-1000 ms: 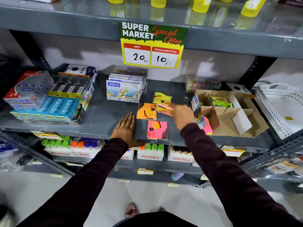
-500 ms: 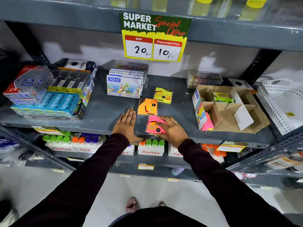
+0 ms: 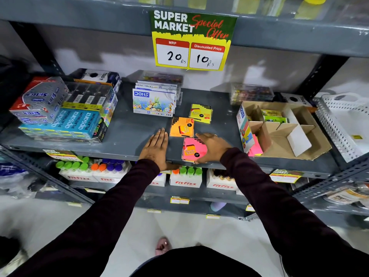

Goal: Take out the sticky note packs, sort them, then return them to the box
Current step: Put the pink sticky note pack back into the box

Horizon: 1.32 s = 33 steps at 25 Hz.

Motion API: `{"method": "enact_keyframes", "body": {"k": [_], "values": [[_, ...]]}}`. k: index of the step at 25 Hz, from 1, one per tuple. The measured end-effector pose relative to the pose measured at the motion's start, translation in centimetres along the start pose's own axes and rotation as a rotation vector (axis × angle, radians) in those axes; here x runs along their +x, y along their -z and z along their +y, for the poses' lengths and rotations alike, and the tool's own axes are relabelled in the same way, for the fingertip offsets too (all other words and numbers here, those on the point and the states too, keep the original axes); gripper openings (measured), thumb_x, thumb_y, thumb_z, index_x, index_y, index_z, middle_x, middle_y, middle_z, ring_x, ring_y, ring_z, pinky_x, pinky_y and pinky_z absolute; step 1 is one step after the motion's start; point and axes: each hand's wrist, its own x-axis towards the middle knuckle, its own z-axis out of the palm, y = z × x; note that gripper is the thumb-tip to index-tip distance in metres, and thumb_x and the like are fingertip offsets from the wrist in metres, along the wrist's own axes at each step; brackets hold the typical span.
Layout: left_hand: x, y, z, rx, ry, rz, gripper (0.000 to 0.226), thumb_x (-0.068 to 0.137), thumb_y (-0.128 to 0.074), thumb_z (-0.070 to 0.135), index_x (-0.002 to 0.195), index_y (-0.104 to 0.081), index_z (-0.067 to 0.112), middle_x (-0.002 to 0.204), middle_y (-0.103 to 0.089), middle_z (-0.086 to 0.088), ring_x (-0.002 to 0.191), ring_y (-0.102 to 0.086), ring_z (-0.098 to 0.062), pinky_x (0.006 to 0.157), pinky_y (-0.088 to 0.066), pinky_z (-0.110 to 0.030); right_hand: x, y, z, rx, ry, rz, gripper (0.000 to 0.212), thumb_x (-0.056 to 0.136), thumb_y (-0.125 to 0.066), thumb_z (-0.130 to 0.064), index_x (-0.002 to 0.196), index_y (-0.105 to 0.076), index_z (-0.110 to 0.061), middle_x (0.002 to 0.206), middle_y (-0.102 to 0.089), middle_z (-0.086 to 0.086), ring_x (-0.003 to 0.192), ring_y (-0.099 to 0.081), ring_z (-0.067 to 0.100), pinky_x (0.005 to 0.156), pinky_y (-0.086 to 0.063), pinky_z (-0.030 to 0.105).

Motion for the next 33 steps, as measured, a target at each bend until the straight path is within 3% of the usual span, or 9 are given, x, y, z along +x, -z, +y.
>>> {"method": "enact_keyframes", "body": {"k": [5, 9, 13, 17, 20, 22, 27, 33], "values": [[0.0, 0.0, 0.0, 0.008, 0.000, -0.001, 0.131, 0.058, -0.045, 0.087, 0.144, 0.005, 0.001, 0.156, 0.005, -0.015, 0.144, 0.004, -0.025, 0.118, 0.000, -0.036, -1.3, 0.3, -0.4, 0.037, -0.066, 0.117, 0.097, 0.068, -0.074, -0.054, 0.145, -0.031, -0.014, 0.149, -0.040, 0.009, 0.137, -0.038, 0.026, 0.112, -0.034, 0.035], [-0.1, -0.4, -0.2, -0.030, -0.013, 0.037, 0.133, 0.050, -0.036, 0.089, 0.144, -0.008, -0.001, 0.155, -0.010, -0.019, 0.143, -0.010, -0.029, 0.117, -0.010, -0.039, -3.5, 2.1, 0.2, 0.149, -0.211, 0.427, 0.085, 0.066, -0.076, -0.050, 0.135, -0.045, -0.010, 0.129, -0.058, 0.013, 0.122, -0.052, 0.029, 0.103, -0.043, 0.034], [0.0, -0.7, -0.1, -0.040, -0.047, 0.048, 0.127, 0.056, -0.060, 0.078, 0.142, -0.015, -0.005, 0.152, -0.016, -0.024, 0.141, -0.015, -0.035, 0.116, -0.011, -0.043, -5.7, 3.4, 2.7, 0.231, -0.459, 0.647, 0.081, 0.067, -0.075, -0.047, 0.133, -0.046, -0.008, 0.126, -0.059, 0.017, 0.123, -0.050, 0.031, 0.102, -0.042, 0.038], [-0.6, -1.9, 1.0, -0.008, -0.010, 0.071, 0.118, 0.059, -0.071, 0.065, 0.139, -0.023, -0.008, 0.148, -0.025, -0.028, 0.138, -0.023, -0.040, 0.114, -0.018, -0.048, -8.5, 4.8, 7.8, 0.301, -0.802, 0.805, 0.084, 0.068, -0.077, -0.046, 0.130, -0.045, 0.000, 0.126, -0.054, 0.028, 0.124, -0.046, 0.038, 0.102, -0.040, 0.043], [-0.6, -2.2, 1.1, -0.006, 0.003, 0.095, 0.115, 0.062, -0.070, 0.063, 0.140, -0.021, -0.006, 0.150, -0.023, -0.026, 0.140, -0.020, -0.038, 0.114, -0.015, -0.047, -9.7, 3.8, 12.2, 0.396, -1.035, 0.779, 0.088, 0.068, -0.077, -0.045, 0.132, -0.043, 0.005, 0.134, -0.049, 0.030, 0.130, -0.041, 0.040, 0.110, -0.032, 0.046], [-0.5, -2.3, 1.0, -0.025, 0.000, 0.101, 0.114, 0.065, -0.067, 0.063, 0.142, -0.016, -0.003, 0.152, -0.018, -0.024, 0.142, -0.014, -0.036, 0.116, -0.009, -0.044, -9.5, 2.8, 13.8, 0.499, -1.115, 0.712, 0.087, 0.067, -0.077, -0.043, 0.132, -0.044, 0.004, 0.134, -0.050, 0.030, 0.128, -0.045, 0.040, 0.109, -0.036, 0.046], [-0.6, -2.6, 0.9, -0.031, -0.001, 0.129, 0.113, 0.061, -0.073, 0.060, 0.141, -0.023, -0.003, 0.149, -0.026, -0.024, 0.139, -0.023, -0.038, 0.114, -0.012, -0.045, -7.3, 0.8, 14.4, 0.725, -0.992, 0.636, 0.056, 0.082, -0.070, -0.034, 0.122, -0.058, 0.003, 0.127, -0.061, 0.026, 0.119, -0.057, 0.039, 0.099, -0.045, 0.042], [-0.6, -2.5, 1.1, -0.010, 0.011, 0.138, 0.113, 0.062, -0.070, 0.062, 0.142, -0.020, -0.002, 0.151, -0.023, -0.022, 0.140, -0.019, -0.036, 0.115, -0.013, -0.044, -6.7, -0.3, 15.1, 0.737, -0.998, 0.531, 0.060, 0.090, -0.056, -0.037, 0.134, -0.046, 0.003, 0.142, -0.048, 0.023, 0.133, -0.042, 0.037, 0.111, -0.033, 0.041]]}}
